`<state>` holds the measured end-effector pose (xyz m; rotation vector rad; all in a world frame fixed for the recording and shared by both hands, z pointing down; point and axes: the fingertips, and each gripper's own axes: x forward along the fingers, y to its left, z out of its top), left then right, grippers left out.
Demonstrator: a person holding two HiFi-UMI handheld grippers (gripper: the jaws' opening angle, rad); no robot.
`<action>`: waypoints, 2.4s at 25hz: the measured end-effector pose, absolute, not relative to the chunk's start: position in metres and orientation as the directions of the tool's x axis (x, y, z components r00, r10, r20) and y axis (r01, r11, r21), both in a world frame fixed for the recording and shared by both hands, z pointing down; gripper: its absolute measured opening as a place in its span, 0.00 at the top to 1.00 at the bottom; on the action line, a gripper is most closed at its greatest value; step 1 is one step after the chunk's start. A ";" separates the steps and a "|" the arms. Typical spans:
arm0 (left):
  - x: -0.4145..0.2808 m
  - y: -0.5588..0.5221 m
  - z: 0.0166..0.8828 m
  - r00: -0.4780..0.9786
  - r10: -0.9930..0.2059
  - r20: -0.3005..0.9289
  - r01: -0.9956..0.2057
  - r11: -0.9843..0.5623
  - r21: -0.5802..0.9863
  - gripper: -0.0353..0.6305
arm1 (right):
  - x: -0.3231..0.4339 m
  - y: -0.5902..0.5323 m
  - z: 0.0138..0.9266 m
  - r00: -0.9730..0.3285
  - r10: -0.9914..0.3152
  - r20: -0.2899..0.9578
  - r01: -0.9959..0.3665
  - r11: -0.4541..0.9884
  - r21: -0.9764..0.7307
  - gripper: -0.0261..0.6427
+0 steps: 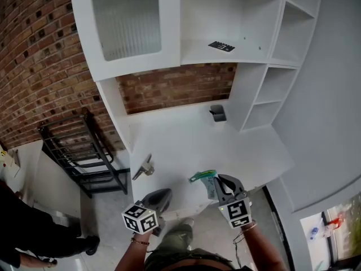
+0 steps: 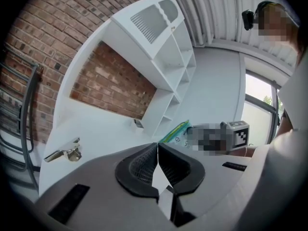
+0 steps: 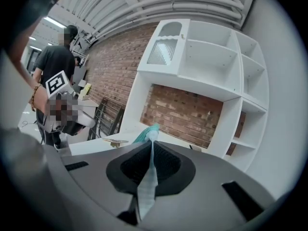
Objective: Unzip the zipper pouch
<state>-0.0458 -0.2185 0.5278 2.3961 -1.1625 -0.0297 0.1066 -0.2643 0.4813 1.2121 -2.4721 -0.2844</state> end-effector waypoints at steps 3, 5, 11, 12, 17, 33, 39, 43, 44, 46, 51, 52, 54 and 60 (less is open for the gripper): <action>-0.051 -0.227 0.527 0.634 -0.759 0.147 -0.737 -0.536 0.412 0.94 | 0.107 -0.290 0.482 -0.561 -0.790 0.248 -0.740 0.613 0.277 0.95; -0.055 -0.234 0.528 0.624 -0.769 0.135 -0.742 -0.529 0.412 0.94 | 0.106 -0.307 0.483 -0.566 -0.784 0.254 -0.748 0.618 0.241 0.95; -0.065 -0.251 0.532 0.604 -0.788 0.118 -0.757 -0.520 0.396 0.94 | 0.094 -0.356 0.485 -0.584 -0.774 0.245 -0.762 0.627 0.163 0.95; -0.066 -0.254 0.532 0.602 -0.790 0.116 -0.760 -0.523 0.386 0.94 | 0.094 -0.364 0.486 -0.585 -0.772 0.247 -0.765 0.627 0.148 0.95; -0.070 -0.271 0.535 0.599 -0.789 0.138 -0.778 -0.532 0.334 0.94 | 0.086 -0.407 0.486 -0.586 -0.768 0.257 -0.776 0.624 0.097 0.95; -0.091 -0.318 0.536 0.563 -0.812 0.155 -0.802 -0.492 0.340 0.94 | 0.045 -0.539 0.510 -0.597 -0.737 0.316 -0.783 0.621 -0.033 0.95; -0.096 -0.332 0.536 0.550 -0.821 0.156 -0.808 -0.476 0.347 0.94 | 0.053 -0.560 0.554 -0.564 -0.719 0.406 -0.805 0.588 -0.077 0.95; -0.099 -0.339 0.535 0.548 -0.822 0.155 -0.809 -0.474 0.348 0.94 | 0.070 -0.561 0.573 -0.531 -0.721 0.445 -0.822 0.566 -0.063 0.95; -0.100 -0.340 0.536 0.549 -0.821 0.157 -0.809 -0.473 0.349 0.94 | 0.075 -0.561 0.577 -0.520 -0.724 0.453 -0.827 0.559 -0.056 0.95; -0.099 -0.342 0.537 0.552 -0.818 0.160 -0.806 -0.476 0.352 0.94 | 0.086 -0.562 0.586 -0.494 -0.731 0.471 -0.843 0.536 -0.053 0.95; -0.093 -0.346 0.537 0.571 -0.805 0.160 -0.795 -0.494 0.352 0.94 | 0.114 -0.561 0.606 -0.429 -0.743 0.513 -0.881 0.469 -0.059 0.95; -0.092 -0.347 0.537 0.574 -0.803 0.159 -0.793 -0.497 0.352 0.94 | 0.120 -0.559 0.611 -0.417 -0.743 0.524 -0.888 0.456 -0.059 0.95; -0.090 -0.348 0.536 0.581 -0.799 0.158 -0.789 -0.504 0.352 0.94 | 0.131 -0.556 0.620 -0.397 -0.744 0.538 -0.898 0.435 -0.062 0.95; -0.084 -0.350 0.536 0.597 -0.786 0.160 -0.780 -0.522 0.346 0.94 | 0.153 -0.549 0.630 -0.353 -0.759 0.546 -0.925 0.373 -0.080 0.93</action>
